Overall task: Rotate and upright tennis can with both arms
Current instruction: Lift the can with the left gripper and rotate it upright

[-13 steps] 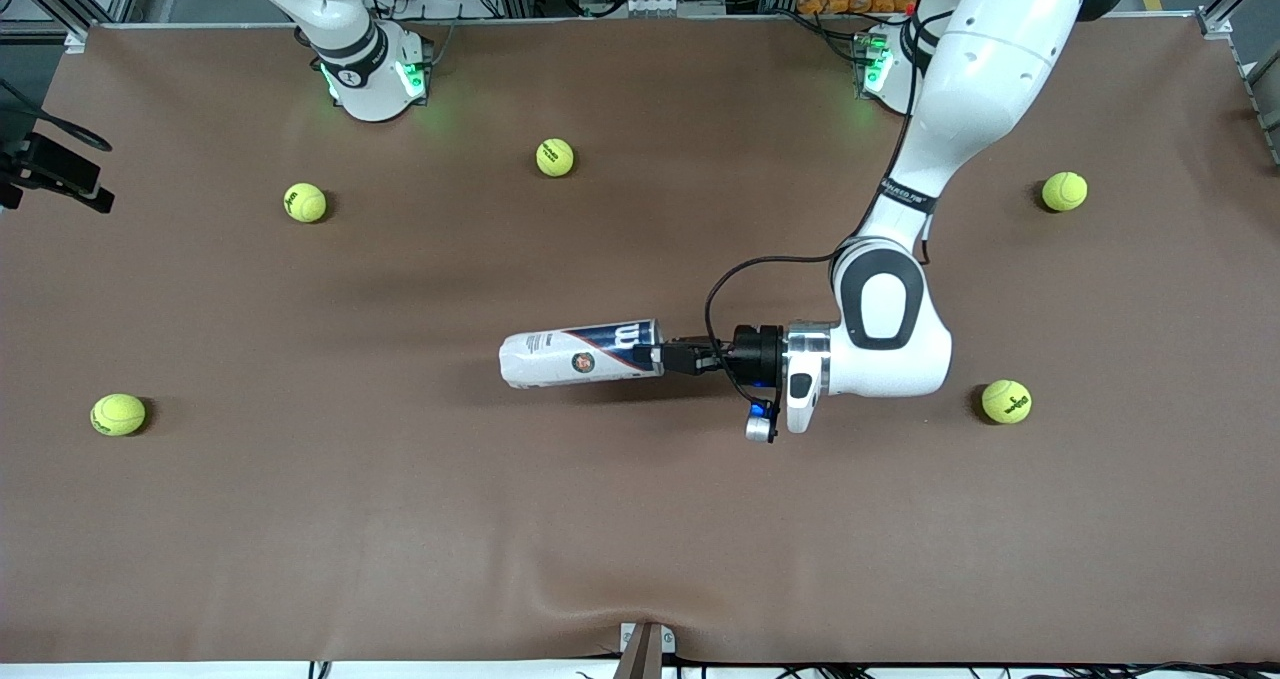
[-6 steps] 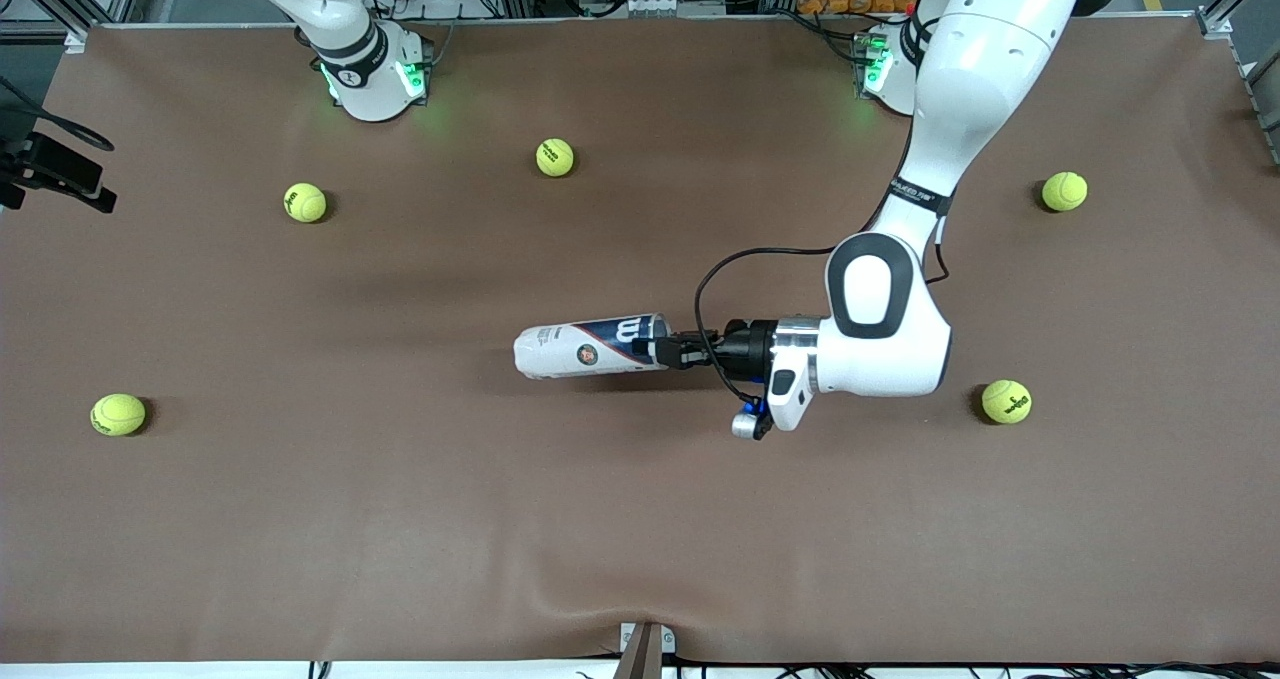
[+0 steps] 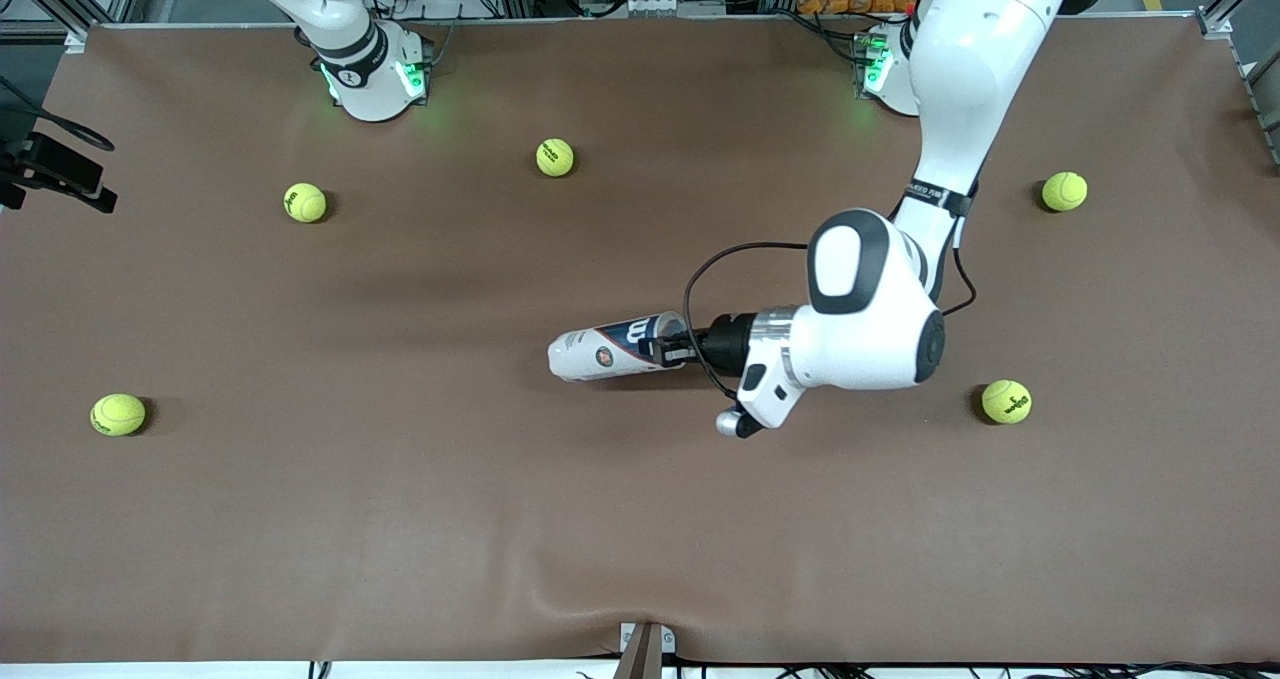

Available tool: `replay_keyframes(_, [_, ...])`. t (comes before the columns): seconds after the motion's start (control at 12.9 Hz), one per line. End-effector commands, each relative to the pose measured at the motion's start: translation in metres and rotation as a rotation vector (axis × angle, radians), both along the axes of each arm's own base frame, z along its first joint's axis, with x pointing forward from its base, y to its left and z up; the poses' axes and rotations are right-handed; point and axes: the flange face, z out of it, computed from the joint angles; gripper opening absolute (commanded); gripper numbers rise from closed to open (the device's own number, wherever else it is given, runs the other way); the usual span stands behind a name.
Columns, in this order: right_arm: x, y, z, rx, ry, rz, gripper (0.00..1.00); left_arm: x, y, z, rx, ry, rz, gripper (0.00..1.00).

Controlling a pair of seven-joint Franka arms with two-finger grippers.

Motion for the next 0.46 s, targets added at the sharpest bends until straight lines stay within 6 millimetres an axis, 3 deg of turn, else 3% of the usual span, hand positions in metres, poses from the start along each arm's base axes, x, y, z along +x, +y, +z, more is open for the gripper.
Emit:
replay_keyframes(0.0, [0.0, 0.0, 0.002, 0.011, -0.001, 0.005, 1.0, -0.016, -0.032, 0.025, 0.126, -0.035, 0.013, 0.0])
replay_keyframes(0.08, [0.0, 0.0, 0.002, 0.01, -0.001, 0.005, 1.0, -0.019, -0.035, 0.026, 0.173, -0.057, 0.003, 0.0])
replay_keyframes(0.39, [0.0, 0.0, 0.002, 0.011, -0.001, 0.005, 1.0, -0.065, -0.085, 0.029, 0.458, -0.126, 0.028, 0.0])
